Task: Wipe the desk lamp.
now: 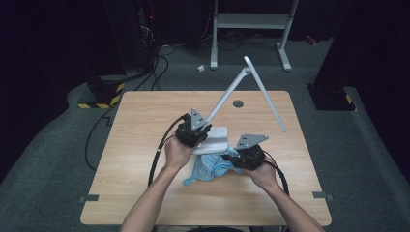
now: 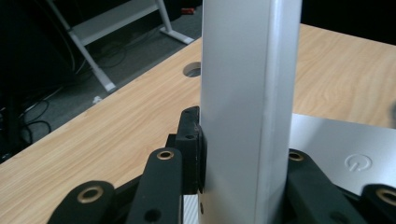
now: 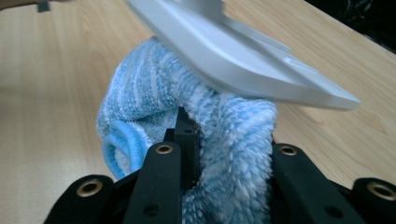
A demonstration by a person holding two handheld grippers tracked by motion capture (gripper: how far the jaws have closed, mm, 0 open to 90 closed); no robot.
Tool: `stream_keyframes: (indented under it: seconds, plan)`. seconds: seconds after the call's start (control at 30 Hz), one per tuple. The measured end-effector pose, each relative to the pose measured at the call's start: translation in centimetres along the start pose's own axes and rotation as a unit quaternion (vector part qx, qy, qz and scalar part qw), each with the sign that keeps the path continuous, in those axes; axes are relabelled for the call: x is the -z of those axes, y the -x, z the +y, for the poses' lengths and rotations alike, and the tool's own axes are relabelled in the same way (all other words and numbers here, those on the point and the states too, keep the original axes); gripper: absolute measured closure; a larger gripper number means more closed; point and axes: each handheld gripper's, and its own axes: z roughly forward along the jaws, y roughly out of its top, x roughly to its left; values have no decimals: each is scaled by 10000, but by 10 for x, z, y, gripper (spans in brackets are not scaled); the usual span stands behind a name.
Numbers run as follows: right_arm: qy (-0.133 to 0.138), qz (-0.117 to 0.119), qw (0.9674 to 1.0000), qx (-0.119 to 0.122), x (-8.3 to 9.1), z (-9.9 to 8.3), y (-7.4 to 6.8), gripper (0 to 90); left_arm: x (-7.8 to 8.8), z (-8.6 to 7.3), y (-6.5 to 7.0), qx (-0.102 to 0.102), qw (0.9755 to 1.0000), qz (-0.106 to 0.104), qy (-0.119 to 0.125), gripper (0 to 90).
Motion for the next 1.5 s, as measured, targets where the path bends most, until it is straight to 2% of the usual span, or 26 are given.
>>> stream_keyframes:
  seconds: [0.07,0.1,0.13,0.17,0.27,0.33,0.37,0.4,0.57,0.7,0.83,0.9,0.93,1.07,1.1,1.2,1.3,1.37,1.43,1.5]
  plan:
    - [-64,-99,9999,-97,-2,-3,6,727,3,0,2,-41,10000,-45,31,720]
    - [-109,-179,9997,-151,-4,-5,11,728,8,1,5,-135,9999,-44,86,719]
    - [-152,-246,9991,-304,-6,-8,18,728,9,1,7,-181,9998,-39,91,719]
    - [-152,-246,9991,-304,-6,-8,18,728,9,1,7,-181,9998,-39,91,719]
    - [-229,-363,9973,-597,-10,-14,32,727,13,-1,10,-272,9996,-14,108,719]
    - [-253,-344,9974,-586,-10,-15,31,727,13,-3,10,-280,9996,8,94,722]
    - [-277,-340,9984,-357,-9,-12,22,727,12,-5,8,-244,9997,11,79,722]
    - [-277,-340,9984,-357,-9,-12,22,727,11,-6,7,-228,9997,37,49,722]
    - [-81,-39,9999,92,-1,-4,-3,726,4,-10,0,-18,9999,112,-26,723]
    - [26,93,9997,237,5,-1,-15,726,0,-11,-2,1,9999,149,-75,724]
    - [29,118,9996,267,8,-1,-15,726,1,-11,1,-29,9999,90,-36,723]
    - [-19,90,9998,160,7,-3,-10,725,3,-10,4,-85,9999,54,-22,720]
    - [-94,11,9999,77,4,-5,-4,725,4,-9,4,-91,10000,6,-1,718]
    - [-151,-108,9997,-126,-3,-8,7,725,10,-7,7,-77,9998,-127,118,718]
    - [-163,-201,9993,-257,-8,-10,13,725,13,-6,8,-85,9997,-163,148,718]
    - [-167,-271,9990,-326,-12,-11,18,724,16,-5,8,-90,9996,-213,177,717]
    - [-201,-444,9975,-511,-19,-15,31,723,20,-5,9,-52,9993,-303,226,717]
    - [-210,-475,9971,-557,-20,-16,33,723,21,-5,9,-37,9991,-329,256,717]
    - [-168,-531,9959,-714,-23,-19,39,723,22,-4,10,-34,9990,-336,303,716]
    - [-149,-539,9958,-719,-24,-19,38,723,22,-3,11,-50,9990,-332,297,715]
